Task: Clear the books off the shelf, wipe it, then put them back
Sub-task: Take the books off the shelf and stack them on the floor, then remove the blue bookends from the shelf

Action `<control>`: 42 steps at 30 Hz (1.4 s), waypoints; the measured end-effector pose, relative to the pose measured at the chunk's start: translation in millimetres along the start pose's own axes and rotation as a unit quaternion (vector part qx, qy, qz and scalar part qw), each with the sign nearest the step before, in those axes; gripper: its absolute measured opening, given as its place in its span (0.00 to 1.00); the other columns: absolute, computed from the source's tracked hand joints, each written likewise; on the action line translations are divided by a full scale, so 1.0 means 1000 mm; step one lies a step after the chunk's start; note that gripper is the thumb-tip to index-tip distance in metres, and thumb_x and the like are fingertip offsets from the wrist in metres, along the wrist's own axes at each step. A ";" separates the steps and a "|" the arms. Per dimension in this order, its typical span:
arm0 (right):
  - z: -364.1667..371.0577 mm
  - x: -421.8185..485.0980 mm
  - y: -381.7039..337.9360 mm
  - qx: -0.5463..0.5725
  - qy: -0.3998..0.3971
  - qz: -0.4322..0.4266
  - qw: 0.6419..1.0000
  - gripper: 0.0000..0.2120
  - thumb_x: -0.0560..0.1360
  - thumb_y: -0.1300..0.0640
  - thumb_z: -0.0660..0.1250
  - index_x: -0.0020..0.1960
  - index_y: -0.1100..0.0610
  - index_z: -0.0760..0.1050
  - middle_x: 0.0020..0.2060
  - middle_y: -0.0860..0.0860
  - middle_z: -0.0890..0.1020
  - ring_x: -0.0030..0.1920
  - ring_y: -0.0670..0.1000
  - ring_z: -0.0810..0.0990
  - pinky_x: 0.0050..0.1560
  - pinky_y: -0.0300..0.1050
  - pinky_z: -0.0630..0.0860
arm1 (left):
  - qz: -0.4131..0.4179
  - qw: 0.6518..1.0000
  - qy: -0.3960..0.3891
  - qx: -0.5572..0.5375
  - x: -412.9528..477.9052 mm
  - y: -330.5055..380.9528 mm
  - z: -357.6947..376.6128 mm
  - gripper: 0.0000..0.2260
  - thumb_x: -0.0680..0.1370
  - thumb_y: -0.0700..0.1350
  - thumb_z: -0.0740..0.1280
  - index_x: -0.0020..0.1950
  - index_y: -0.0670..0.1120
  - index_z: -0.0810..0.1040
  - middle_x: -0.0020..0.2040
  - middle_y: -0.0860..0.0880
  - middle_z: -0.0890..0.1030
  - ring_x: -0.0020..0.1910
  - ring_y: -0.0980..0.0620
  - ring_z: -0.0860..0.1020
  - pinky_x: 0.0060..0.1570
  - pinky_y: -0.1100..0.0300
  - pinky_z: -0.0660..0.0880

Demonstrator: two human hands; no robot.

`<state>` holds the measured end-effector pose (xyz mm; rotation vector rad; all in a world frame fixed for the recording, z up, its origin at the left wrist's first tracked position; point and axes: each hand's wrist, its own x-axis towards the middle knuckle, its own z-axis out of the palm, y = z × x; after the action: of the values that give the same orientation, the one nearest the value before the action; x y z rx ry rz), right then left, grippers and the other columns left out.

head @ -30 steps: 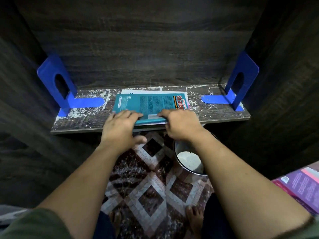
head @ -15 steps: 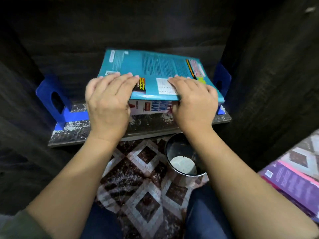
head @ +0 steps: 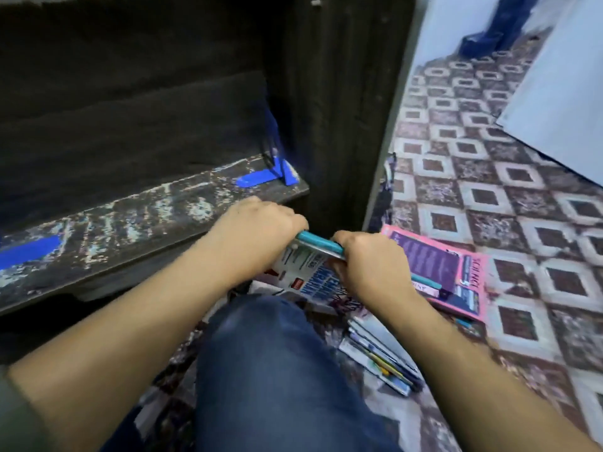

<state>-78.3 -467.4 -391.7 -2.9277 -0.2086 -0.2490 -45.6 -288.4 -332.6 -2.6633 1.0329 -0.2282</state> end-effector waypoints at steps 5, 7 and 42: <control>0.018 -0.039 0.079 -0.036 -0.054 0.053 0.997 0.12 0.76 0.50 0.64 0.60 0.49 0.74 0.46 0.53 0.82 0.49 0.60 0.80 0.38 0.47 0.69 | 0.120 0.991 0.054 0.001 0.058 0.035 -0.006 0.24 0.76 0.64 0.53 0.57 0.50 0.80 0.50 0.51 0.82 0.52 0.47 0.78 0.50 0.51 0.74; 0.025 -0.048 0.107 -0.043 -0.061 0.070 0.995 0.15 0.77 0.51 0.63 0.63 0.45 0.72 0.46 0.51 0.82 0.48 0.59 0.81 0.38 0.47 0.70 | 0.167 0.982 0.087 0.020 0.081 0.043 0.000 0.20 0.76 0.60 0.57 0.52 0.48 0.81 0.47 0.49 0.82 0.50 0.45 0.79 0.47 0.50 0.75; 0.175 -0.001 0.232 0.024 -0.246 0.180 0.952 0.33 0.76 0.49 0.67 0.76 0.50 0.56 0.74 0.56 0.62 0.73 0.60 0.62 0.73 0.57 0.61 | 0.199 0.955 -0.028 0.220 0.166 0.083 0.084 0.06 0.74 0.36 0.64 0.42 0.47 0.77 0.39 0.51 0.75 0.41 0.48 0.72 0.50 0.55 0.67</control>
<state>-16.3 -656.4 -603.0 -2.8514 0.2500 0.5353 43.8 -443.5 -429.9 -2.0110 1.2959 -0.2592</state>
